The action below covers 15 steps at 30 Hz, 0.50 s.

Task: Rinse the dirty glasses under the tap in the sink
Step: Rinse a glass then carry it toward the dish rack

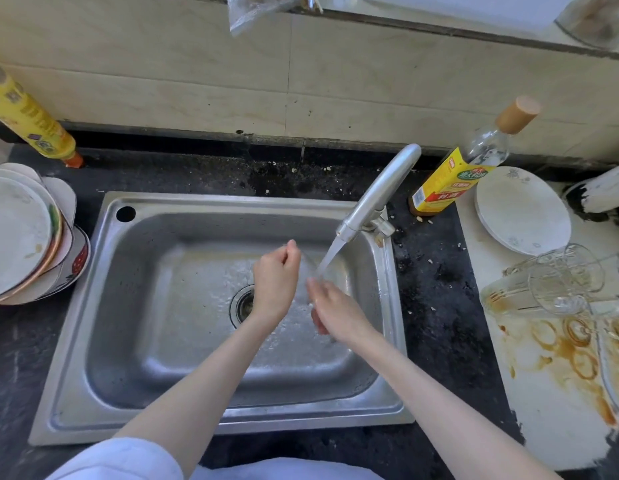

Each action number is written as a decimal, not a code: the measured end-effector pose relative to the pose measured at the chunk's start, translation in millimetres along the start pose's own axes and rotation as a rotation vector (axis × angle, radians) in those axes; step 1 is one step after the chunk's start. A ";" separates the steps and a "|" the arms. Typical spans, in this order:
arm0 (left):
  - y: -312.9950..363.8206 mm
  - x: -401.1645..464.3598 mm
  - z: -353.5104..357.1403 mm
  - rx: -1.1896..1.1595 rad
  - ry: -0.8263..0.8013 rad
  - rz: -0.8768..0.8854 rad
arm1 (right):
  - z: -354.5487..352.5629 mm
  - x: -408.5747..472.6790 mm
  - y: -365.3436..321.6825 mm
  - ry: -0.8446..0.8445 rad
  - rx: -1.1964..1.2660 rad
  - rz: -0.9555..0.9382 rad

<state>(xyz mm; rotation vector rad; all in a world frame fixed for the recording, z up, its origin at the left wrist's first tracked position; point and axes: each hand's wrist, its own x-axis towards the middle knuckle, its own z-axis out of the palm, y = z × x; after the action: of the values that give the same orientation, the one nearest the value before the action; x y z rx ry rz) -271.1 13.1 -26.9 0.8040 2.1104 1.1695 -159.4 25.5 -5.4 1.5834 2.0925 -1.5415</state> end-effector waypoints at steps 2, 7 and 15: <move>-4.8 1.3 4.6 -0.124 0.006 -0.149 | -0.2 -3.4 13.8 0.069 -0.288 -0.084; -8.6 -7.4 16.0 -0.570 -0.209 -0.401 | -2.7 -3.9 13.6 -0.013 0.265 0.011; -3.6 8.3 1.3 -0.782 -0.716 -0.463 | -17.1 -6.7 4.2 -0.332 1.039 0.241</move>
<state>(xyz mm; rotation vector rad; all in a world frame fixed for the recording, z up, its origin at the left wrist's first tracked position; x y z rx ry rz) -276.3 18.4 -32.3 0.2626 1.0334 1.0914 -145.4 33.6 4.2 1.5041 0.8627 -2.7355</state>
